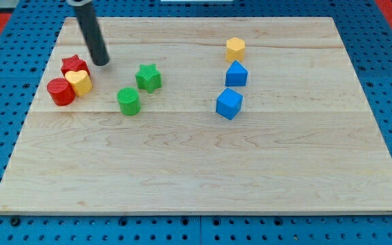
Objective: Place the hexagon diagonally top right to yellow heart
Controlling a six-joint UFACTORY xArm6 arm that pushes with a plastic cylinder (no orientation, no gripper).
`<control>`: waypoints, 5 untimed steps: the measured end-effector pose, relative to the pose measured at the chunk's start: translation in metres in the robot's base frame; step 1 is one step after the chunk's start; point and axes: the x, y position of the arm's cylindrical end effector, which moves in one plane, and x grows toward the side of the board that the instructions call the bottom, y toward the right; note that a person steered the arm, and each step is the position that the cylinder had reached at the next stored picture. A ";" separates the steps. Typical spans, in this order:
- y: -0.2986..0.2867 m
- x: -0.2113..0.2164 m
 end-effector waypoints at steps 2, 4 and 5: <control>0.105 -0.013; 0.267 -0.051; 0.323 -0.085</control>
